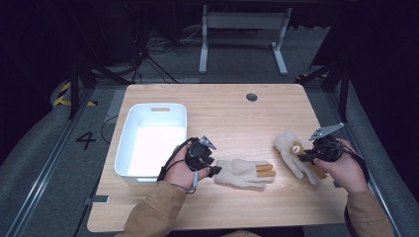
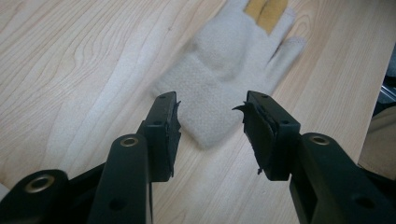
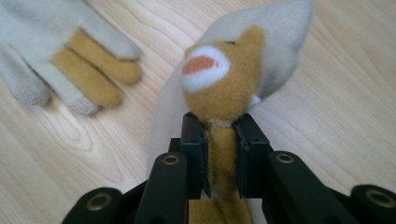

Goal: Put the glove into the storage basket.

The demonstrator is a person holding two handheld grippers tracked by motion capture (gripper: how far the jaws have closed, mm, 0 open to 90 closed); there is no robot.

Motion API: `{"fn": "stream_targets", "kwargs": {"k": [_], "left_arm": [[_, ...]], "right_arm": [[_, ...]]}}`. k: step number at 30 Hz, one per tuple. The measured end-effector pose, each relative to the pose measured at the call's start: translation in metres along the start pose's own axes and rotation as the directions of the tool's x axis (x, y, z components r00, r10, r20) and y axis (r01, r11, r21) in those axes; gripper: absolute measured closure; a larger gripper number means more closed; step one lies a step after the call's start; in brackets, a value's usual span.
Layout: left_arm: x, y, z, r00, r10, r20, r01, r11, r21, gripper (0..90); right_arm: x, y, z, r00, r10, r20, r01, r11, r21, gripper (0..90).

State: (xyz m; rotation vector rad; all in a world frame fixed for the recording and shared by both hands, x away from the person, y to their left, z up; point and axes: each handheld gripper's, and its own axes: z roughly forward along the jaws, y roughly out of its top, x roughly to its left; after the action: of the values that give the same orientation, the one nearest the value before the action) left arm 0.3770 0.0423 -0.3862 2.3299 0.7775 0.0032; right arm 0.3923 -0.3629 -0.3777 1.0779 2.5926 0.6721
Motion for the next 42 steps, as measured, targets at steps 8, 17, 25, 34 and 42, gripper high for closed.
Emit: {"fn": "stream_targets", "kwargs": {"k": [8, 17, 25, 34, 42], "left_arm": [[-0.001, 0.001, -0.002, 1.0000, 0.006, 0.001, -0.006, 1.0000, -0.006, 55.5], [-0.002, 0.000, -0.004, 1.0000, 0.003, -0.003, -0.003, 1.0000, -0.005, 55.5], [-0.001, -0.005, -0.007, 0.9999, -0.011, -0.004, 0.011, 0.9999, -0.006, 55.5], [-0.002, -0.017, -0.016, 0.9992, -0.036, -0.019, 0.036, 0.9993, -0.011, 55.6], [-0.001, -0.030, -0.024, 0.9966, -0.072, -0.040, 0.071, 0.9973, -0.017, 55.5]], "right_arm": [[0.009, 0.004, -0.010, 0.9994, -0.035, 0.009, 0.035, 0.998, -0.049, 76.3], [0.024, 0.014, -0.017, 0.9954, -0.094, -0.016, 0.093, 0.992, -0.081, 76.3], [0.039, 0.028, -0.017, 0.9862, -0.152, -0.066, 0.144, 0.983, -0.111, 76.2], [0.057, 0.051, -0.007, 0.9587, -0.248, -0.140, 0.229, 0.963, -0.140, 76.2], [0.083, 0.075, 0.010, 0.9090, -0.354, -0.220, 0.324, 0.932, -0.161, 76.1]]}}
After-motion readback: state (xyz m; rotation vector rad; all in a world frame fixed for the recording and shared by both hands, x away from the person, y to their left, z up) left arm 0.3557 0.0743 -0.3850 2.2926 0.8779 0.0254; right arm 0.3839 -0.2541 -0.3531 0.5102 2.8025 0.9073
